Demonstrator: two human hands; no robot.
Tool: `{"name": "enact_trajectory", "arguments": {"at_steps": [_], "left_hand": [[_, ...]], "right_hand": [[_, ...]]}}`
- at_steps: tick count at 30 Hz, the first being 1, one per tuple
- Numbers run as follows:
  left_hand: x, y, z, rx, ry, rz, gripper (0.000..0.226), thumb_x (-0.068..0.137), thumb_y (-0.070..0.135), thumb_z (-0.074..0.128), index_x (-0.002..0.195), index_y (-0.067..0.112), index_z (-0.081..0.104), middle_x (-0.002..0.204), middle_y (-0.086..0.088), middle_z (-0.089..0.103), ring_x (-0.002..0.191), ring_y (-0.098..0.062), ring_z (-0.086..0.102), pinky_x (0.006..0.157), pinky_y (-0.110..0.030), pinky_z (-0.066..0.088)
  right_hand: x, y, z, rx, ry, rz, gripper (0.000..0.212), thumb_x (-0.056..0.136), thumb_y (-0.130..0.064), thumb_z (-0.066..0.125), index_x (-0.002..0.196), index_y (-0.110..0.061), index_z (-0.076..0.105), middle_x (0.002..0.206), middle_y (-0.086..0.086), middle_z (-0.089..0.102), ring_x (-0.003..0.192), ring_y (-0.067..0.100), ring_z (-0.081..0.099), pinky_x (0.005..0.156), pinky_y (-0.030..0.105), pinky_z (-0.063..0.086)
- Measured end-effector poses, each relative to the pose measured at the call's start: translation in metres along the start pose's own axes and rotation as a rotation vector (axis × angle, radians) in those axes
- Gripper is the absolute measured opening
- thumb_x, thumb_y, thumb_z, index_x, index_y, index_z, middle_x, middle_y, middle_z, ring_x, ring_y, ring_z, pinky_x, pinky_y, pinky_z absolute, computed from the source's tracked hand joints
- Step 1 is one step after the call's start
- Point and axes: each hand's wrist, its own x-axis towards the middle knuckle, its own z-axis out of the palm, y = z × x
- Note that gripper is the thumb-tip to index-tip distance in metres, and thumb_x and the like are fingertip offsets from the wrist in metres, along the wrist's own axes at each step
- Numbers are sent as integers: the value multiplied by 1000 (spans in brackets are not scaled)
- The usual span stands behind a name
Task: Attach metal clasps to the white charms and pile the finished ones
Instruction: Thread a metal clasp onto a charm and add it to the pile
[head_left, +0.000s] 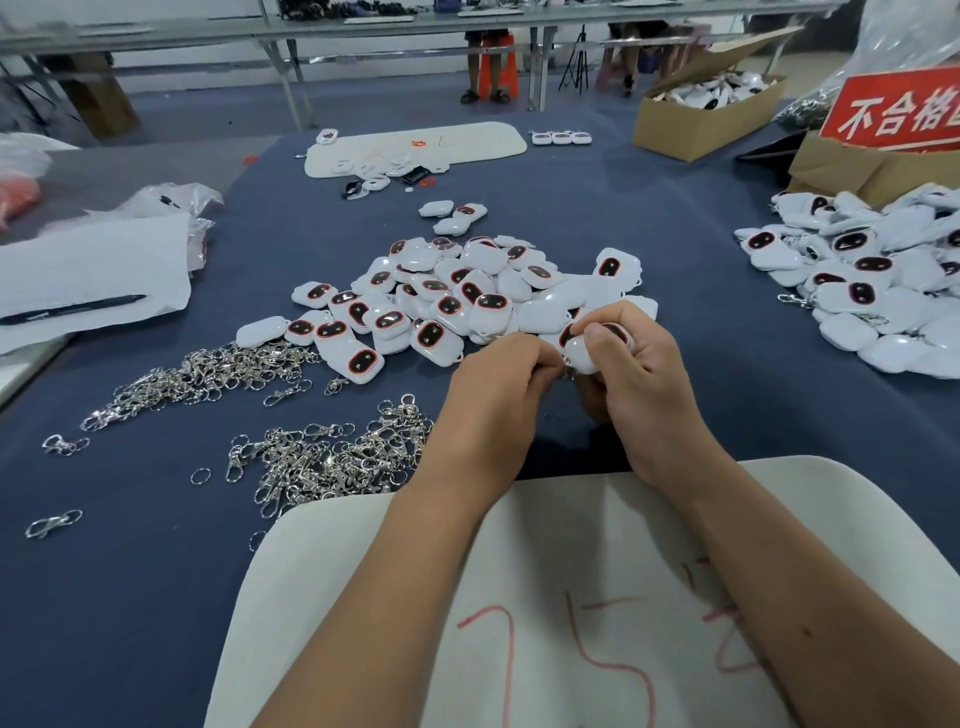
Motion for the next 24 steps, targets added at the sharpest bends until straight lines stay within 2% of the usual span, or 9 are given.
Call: {"name": "enact_trajectory", "arguments": {"at_steps": [4,6,8,10,12,14,17,20,24], "left_hand": [[0,-1,4,129,-6,27,13,100,4,52,98,4,65,93,-9,64,88,-26,55,80,-40,43],[-2,-2,5,142,-5,17,16,96,6,48,96,6,64,91,-7,63,84,-25,54,78,-40,42],[-3,-4,7,121,-11,-32,19,90,8,44,94,11,62,91,-4,62,83,-23,54,78,-39,43],[-3,-6,8,89,-18,-101,19,86,7,41,91,12,59,89,-3,61,82,-25,55,76,-45,47],[-3,-10,8,62,-5,-125,18,87,2,43,89,10,59,85,-4,61,80,-29,56,74,-52,47],[-3,-13,7,46,8,-141,19,90,-5,47,87,9,59,82,-5,61,79,-29,55,72,-52,47],[-1,-14,6,-6,9,-202,18,97,1,51,84,10,60,80,-2,62,76,-19,55,68,-37,46],[0,-12,4,-57,12,-232,18,97,3,57,83,10,64,75,5,63,65,-3,52,62,-16,38],[2,-12,2,-62,1,-267,17,96,5,61,82,13,67,69,12,61,61,3,53,59,-11,38]], "right_hand": [[-1,-1,1,-30,14,-14,23,94,-24,51,99,-4,60,66,3,54,51,12,41,45,22,33],[-4,-2,2,-152,22,-89,21,96,-28,52,99,-8,60,67,-5,56,53,10,44,50,24,37],[-7,-4,4,-308,15,-217,13,101,-24,53,100,-12,59,72,-14,60,61,6,52,60,20,41],[-10,-5,4,-412,-15,-326,4,105,-14,54,102,-13,57,79,-20,62,70,0,58,65,9,40],[-11,-6,4,-453,-66,-348,6,106,-10,54,105,-16,55,72,-22,58,65,3,55,61,9,37],[-10,-6,3,-482,-116,-351,8,105,-9,55,107,-16,56,67,-18,53,60,8,49,59,12,34],[-8,-7,0,-566,-178,-421,8,103,-5,56,108,-12,57,69,-15,50,65,11,46,62,17,34],[-6,-8,-2,-625,-231,-470,8,103,-5,57,108,-12,58,77,-9,56,73,17,50,66,32,42],[-6,-6,-3,-640,-248,-464,8,104,-8,57,110,-13,57,81,-2,60,75,20,54,69,42,46]]}}
